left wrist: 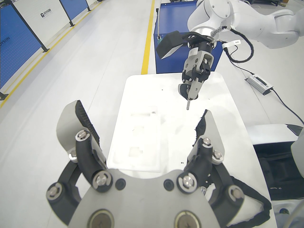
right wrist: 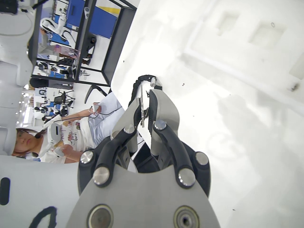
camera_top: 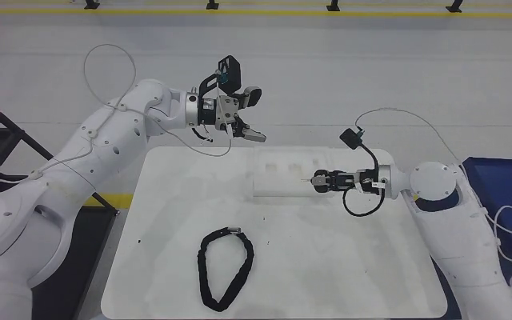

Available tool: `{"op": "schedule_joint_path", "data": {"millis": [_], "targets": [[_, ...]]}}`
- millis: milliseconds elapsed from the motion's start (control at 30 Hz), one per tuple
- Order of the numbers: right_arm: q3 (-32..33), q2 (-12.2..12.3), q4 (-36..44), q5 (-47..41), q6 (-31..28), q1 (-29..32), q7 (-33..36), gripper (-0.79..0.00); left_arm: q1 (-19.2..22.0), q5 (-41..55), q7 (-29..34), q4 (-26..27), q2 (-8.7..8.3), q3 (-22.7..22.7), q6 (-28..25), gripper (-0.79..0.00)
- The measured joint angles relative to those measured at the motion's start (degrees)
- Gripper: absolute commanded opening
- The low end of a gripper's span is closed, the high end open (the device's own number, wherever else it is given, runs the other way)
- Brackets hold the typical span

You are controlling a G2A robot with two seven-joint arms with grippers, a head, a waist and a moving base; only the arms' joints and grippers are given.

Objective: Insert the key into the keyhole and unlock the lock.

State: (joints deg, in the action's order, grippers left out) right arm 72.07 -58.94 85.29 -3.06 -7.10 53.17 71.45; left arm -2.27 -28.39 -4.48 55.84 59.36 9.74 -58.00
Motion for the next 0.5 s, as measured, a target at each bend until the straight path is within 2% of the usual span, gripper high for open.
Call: {"op": "schedule_joint_path", "data": {"millis": [333, 500], "targets": [[2.0, 0.2, -3.4, -9.1, -3.5, 0.8, -1.0, -0.785, 0.0, 0.0, 0.0, 0.0, 0.00, 0.0, 0.0, 0.000], [2.1, 0.2, -3.7, -9.8, -3.7, 0.8, -0.9, -0.785, 0.0, 0.0, 0.0, 0.0, 0.00, 0.0, 0.0, 0.000]]}}
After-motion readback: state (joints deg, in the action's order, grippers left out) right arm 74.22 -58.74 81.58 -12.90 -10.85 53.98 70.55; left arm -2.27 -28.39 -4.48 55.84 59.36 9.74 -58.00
